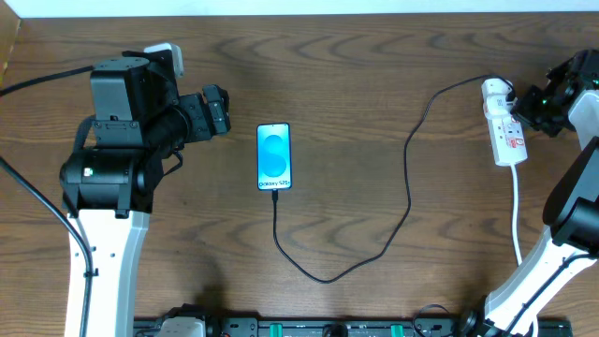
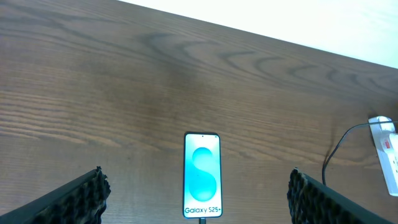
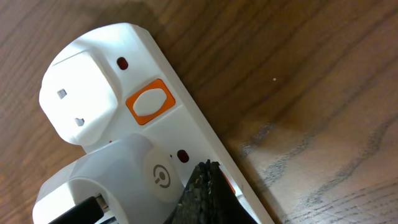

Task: Plug charger to phone and switch on socket

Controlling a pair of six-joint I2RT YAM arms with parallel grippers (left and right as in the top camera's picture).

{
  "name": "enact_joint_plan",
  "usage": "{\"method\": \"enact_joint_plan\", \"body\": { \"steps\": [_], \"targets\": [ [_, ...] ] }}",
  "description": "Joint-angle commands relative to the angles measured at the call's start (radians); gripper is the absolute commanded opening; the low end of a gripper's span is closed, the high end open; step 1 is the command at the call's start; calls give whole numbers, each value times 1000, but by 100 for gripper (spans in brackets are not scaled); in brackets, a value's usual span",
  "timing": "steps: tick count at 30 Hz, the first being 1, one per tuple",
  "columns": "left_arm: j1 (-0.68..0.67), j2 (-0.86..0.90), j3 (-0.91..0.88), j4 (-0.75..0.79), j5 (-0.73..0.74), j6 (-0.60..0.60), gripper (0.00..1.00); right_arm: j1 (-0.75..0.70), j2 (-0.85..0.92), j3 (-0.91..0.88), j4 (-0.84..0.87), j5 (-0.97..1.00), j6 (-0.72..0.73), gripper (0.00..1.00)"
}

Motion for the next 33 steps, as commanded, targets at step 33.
{"method": "enact_joint_plan", "body": {
  "steps": [33],
  "targets": [
    [3,-2,5,-3,-10,-6,93,97,53,-58,-41,-372,299,1]
  ]
}}
